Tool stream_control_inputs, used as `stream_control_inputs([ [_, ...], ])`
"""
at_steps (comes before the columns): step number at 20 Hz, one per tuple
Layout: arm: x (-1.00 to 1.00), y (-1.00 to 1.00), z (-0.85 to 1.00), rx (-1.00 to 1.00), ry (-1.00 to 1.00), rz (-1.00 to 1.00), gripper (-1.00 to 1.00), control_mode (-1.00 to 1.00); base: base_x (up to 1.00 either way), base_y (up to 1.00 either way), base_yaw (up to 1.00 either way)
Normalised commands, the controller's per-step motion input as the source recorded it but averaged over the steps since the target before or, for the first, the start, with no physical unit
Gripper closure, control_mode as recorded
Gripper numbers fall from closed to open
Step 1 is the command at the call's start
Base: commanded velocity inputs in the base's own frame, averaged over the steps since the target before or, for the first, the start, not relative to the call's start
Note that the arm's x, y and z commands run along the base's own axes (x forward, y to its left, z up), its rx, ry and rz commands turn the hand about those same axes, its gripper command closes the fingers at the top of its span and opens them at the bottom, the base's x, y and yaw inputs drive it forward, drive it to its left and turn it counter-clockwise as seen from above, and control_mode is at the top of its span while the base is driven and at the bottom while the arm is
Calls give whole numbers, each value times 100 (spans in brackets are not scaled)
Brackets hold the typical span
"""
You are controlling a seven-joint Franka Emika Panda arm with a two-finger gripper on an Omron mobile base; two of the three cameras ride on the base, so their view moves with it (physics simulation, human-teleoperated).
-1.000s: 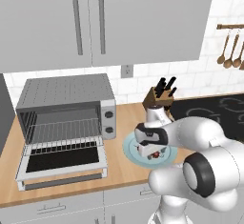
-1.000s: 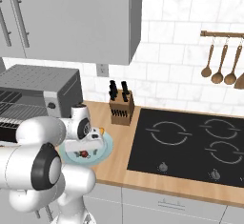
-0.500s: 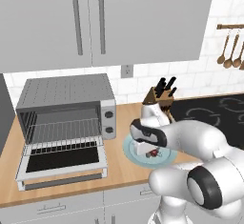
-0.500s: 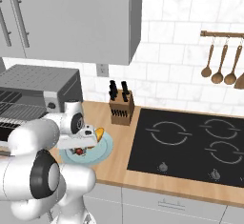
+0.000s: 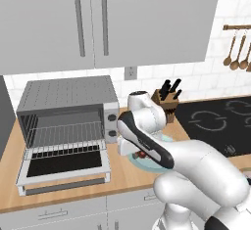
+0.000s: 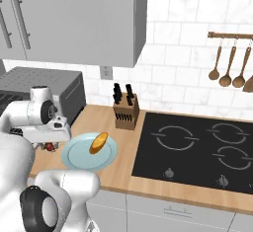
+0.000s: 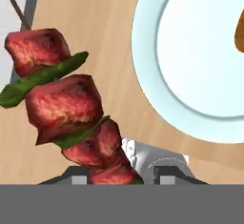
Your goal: Pick up the kebab skewer and baguette bread, and place them inside the toaster oven. Close the toaster oven door and start by setting the timer.
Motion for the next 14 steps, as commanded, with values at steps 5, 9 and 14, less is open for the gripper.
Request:
stream_control_inputs([
  [5, -30, 100, 54, 0, 0, -30, 100, -100, 0, 0, 0],
  [9, 16, 100, 43, 0, 0, -25, 100, -100, 0, 0, 0],
  [14, 52, 100, 24, -2, -1, -19, 100, -100, 0, 0, 0],
])
